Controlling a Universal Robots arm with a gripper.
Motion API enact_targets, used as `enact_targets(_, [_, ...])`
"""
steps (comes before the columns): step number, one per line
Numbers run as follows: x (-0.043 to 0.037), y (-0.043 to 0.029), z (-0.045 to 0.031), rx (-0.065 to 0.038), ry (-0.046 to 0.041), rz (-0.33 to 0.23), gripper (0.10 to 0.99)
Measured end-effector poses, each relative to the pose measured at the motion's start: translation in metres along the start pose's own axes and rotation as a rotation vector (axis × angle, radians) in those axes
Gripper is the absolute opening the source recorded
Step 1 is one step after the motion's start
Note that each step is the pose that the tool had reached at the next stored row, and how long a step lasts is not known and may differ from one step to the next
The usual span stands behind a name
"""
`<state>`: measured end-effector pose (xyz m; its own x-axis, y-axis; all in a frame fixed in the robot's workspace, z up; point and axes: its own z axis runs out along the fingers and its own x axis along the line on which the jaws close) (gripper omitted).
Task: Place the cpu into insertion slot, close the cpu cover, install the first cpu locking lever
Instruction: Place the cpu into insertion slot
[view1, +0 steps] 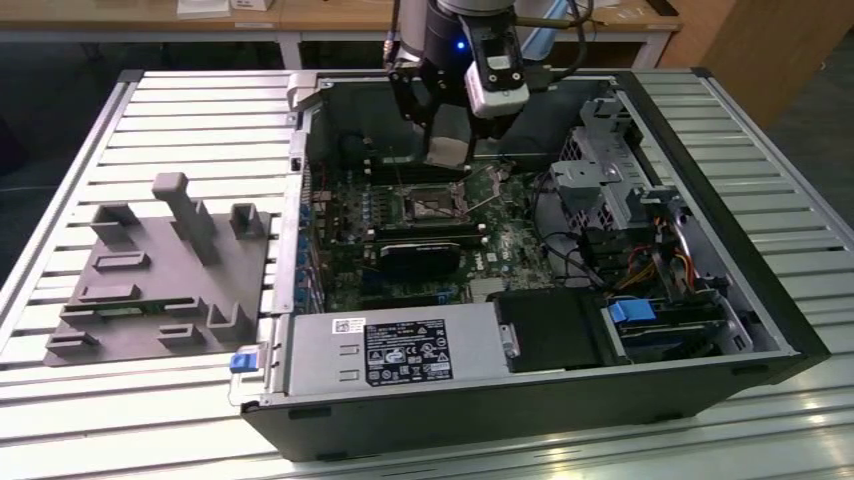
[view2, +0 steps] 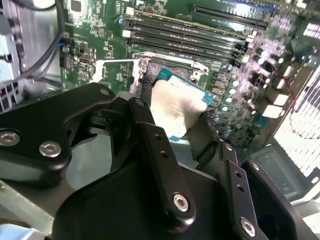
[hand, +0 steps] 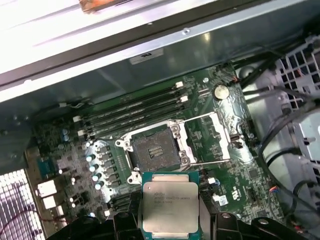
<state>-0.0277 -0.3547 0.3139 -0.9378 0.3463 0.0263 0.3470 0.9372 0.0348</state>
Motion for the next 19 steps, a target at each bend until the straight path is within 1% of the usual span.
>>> enact_targets(12, [0.0,-0.0001,0.002,-0.001,-0.0066,0.158,0.537])
enact_targets(19, [-0.0001,-0.0001,0.003,-0.001,-0.0097,0.23,0.537])
